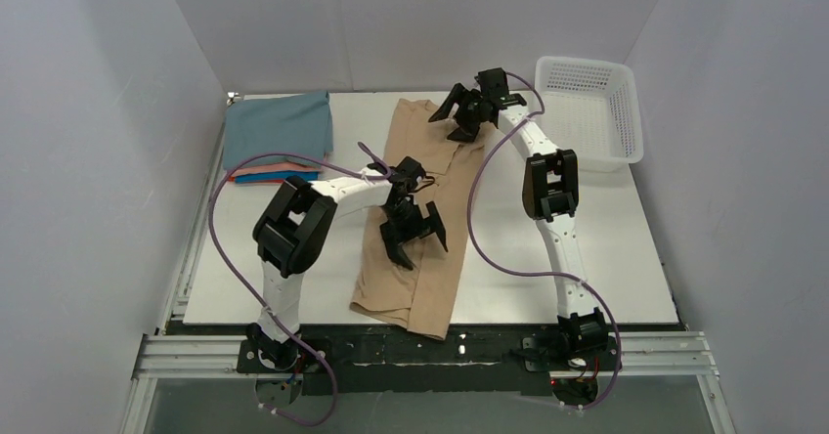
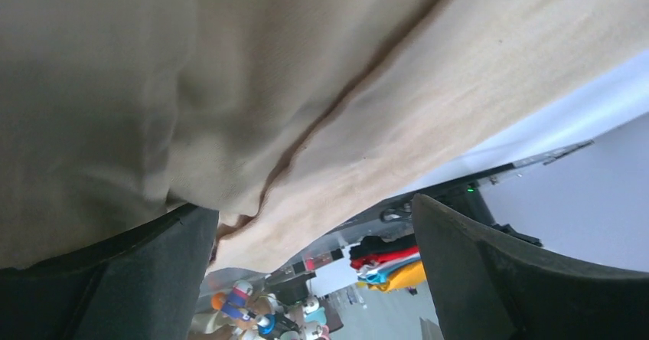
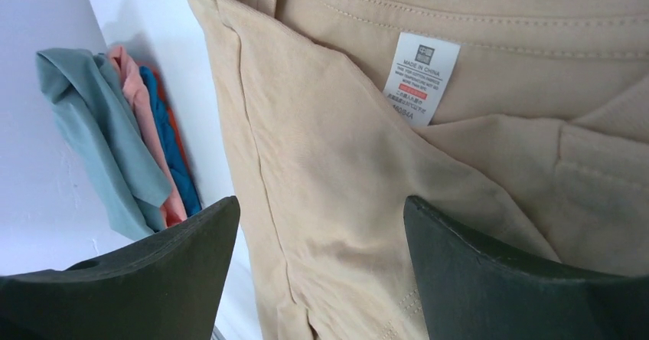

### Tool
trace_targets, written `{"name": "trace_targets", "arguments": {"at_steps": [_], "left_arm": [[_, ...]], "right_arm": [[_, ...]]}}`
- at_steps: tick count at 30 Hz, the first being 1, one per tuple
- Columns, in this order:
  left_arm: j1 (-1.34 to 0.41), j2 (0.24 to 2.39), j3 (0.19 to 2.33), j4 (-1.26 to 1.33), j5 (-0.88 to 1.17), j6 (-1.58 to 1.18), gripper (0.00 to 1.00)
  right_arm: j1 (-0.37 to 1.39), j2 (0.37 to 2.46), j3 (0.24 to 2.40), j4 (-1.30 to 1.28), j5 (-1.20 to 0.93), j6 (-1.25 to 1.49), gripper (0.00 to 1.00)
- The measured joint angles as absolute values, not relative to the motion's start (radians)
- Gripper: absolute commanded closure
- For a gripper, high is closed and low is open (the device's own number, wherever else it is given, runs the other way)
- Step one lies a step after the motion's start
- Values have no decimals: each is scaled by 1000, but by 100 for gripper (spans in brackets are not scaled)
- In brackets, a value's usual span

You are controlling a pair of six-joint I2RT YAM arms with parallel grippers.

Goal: Fold and stack the t-shirts
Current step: Rotate the tshirt 90 degrees

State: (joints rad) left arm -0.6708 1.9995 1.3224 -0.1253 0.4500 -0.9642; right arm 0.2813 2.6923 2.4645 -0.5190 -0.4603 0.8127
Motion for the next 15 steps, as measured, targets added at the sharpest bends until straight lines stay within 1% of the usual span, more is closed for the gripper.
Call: {"name": "trace_targets", "arguments": {"at_steps": [5,8,15], "left_arm": [[-698,2074,1409,-65,521,-1024,2],[-712,2090,1426,-20,544,-1057,2],[-767,2046,1411,23,492,-1016,2]], "right_arm": [[282,2721,2489,-442,-459,824,13],[281,2725,2493,-426,-457,819,12],[277,2698,2492,-477,-409,714,9]]}}
